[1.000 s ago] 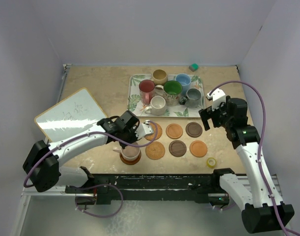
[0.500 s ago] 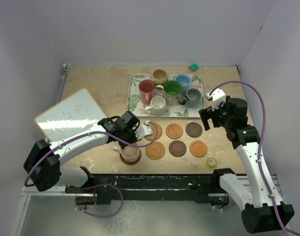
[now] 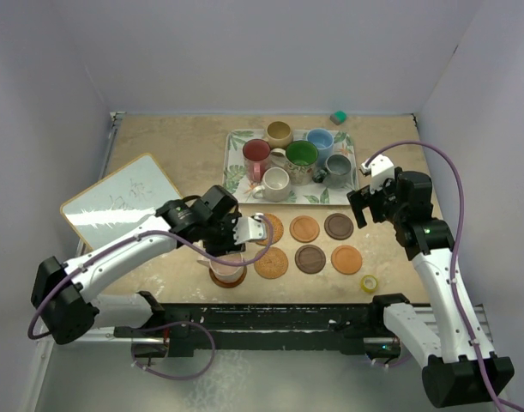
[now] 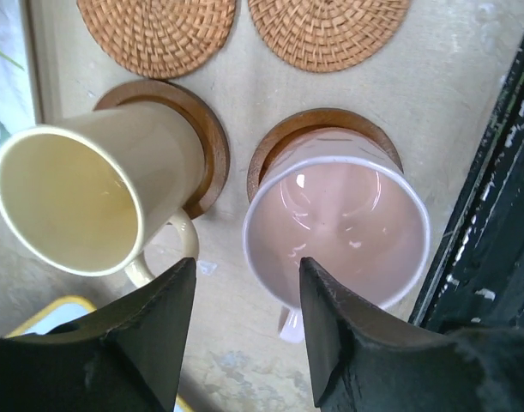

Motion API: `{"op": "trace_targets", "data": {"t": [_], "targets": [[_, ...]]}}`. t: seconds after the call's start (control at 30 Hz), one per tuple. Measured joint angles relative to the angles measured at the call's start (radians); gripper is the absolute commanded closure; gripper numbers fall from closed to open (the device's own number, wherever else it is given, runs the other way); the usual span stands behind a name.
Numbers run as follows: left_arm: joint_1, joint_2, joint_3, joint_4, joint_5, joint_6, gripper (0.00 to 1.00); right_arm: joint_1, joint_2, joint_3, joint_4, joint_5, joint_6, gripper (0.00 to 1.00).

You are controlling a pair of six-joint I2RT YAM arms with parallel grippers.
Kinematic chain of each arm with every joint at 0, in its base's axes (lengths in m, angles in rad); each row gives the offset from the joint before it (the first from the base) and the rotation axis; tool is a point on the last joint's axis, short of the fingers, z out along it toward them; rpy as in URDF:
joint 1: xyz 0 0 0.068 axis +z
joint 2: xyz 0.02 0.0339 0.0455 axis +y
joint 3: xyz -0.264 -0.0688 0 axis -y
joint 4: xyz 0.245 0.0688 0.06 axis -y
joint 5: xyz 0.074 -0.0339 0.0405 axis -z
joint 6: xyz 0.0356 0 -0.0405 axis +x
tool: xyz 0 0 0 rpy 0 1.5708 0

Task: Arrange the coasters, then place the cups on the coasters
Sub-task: Place the cup on the coaster.

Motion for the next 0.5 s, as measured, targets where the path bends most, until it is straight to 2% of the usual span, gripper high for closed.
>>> {"op": "trace_targets", "data": {"t": [0.27, 0.5], "targets": [[0.0, -0.057, 0.045, -0.064, 0.089, 0.292, 0.47, 0.0, -0.031, 0.0, 0.0, -0.002, 0.0, 0.0], [0.0, -0.007, 0.086, -0.12, 0.161, 0.558, 0.47, 0.0, -0.04, 0.0, 0.001, -0.002, 0.0, 0.0]]}}
